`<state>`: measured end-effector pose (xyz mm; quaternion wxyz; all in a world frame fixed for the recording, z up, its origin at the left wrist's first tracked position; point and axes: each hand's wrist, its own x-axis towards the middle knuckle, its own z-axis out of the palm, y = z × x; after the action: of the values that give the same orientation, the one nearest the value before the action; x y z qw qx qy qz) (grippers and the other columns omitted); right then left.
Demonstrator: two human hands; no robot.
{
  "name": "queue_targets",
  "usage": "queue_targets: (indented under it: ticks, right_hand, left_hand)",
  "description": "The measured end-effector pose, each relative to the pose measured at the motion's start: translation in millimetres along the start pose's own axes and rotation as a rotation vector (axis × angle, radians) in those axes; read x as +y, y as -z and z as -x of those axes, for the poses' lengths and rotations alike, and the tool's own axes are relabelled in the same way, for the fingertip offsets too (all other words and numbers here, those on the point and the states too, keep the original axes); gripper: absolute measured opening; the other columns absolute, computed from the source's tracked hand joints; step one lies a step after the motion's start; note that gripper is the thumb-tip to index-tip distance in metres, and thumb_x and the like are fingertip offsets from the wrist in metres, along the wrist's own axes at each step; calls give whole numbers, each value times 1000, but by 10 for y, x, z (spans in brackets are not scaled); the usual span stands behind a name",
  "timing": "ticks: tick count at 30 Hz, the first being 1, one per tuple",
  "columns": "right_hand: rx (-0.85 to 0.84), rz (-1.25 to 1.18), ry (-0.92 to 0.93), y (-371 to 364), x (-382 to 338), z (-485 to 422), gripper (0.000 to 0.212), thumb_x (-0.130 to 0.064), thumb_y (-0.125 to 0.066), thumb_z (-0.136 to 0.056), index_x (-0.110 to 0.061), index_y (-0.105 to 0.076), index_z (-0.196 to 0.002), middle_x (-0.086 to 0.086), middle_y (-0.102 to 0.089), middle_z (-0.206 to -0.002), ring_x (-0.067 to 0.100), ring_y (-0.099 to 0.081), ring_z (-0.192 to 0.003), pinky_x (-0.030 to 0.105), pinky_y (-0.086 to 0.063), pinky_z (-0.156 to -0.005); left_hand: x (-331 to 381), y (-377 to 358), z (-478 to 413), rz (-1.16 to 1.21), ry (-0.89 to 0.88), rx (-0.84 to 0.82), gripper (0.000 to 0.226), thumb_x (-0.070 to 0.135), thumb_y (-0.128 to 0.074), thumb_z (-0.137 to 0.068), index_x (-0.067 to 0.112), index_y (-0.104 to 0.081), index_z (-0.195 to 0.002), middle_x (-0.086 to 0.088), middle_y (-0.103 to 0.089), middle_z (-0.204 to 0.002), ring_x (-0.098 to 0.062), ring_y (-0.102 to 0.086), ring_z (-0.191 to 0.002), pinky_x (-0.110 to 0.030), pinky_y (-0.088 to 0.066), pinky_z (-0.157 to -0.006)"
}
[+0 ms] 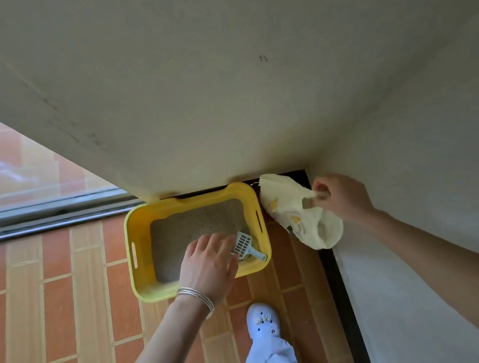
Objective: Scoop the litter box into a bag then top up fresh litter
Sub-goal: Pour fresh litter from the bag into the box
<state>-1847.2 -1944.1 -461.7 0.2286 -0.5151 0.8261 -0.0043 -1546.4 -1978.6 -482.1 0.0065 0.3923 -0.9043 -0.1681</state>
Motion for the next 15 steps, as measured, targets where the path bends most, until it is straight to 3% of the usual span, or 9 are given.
queue_targets:
  ticks: [3,6,8,12,15]
  right_hand:
    - [29,-90,-134,-71,235,-330,8,-14,-63,-79,-18,-63,-87,-1,-65,-87,18,-59,-77,26,-41,-62]
    - [-19,37,-238,-171,406,-519,8,-14,-64,-80,-13,-59,-86,8,-66,-90,25,-58,-75,28,-39,-61]
    - [22,127,-281,-243,471,-587,13,-14,-60,-84,-9,-57,-96,13,-63,-97,30,-58,-82,29,-36,-62]
    - [19,121,-349,-303,607,-655,31,-9,-55,-87,-1,-47,-116,22,-48,-117,39,-55,-99,36,-39,-68]
    - [2,89,-246,-323,540,-607,57,-12,-62,-83,-3,-36,-132,21,-39,-132,37,-48,-113,40,-45,-81]
  left_hand:
    - [-27,-180,-55,-25,21,-24,27,35,-64,-77,21,-68,-100,2,-68,-93,-20,-66,-80,-33,-54,-67]
    - [-27,-353,-125,-13,69,-44,26,28,-70,-73,19,-69,-97,0,-68,-90,-22,-66,-78,-34,-54,-66]
    - [5,-441,-138,1,92,-70,29,26,-75,-71,18,-69,-98,-2,-69,-92,-24,-67,-80,-35,-54,-68]
    - [33,-504,-67,-13,97,-110,35,28,-78,-65,19,-69,-98,-1,-68,-91,-22,-66,-80,-34,-54,-68]
    - [9,-469,15,-30,129,-150,44,31,-83,-59,21,-69,-100,0,-69,-94,-21,-67,-83,-33,-55,-70]
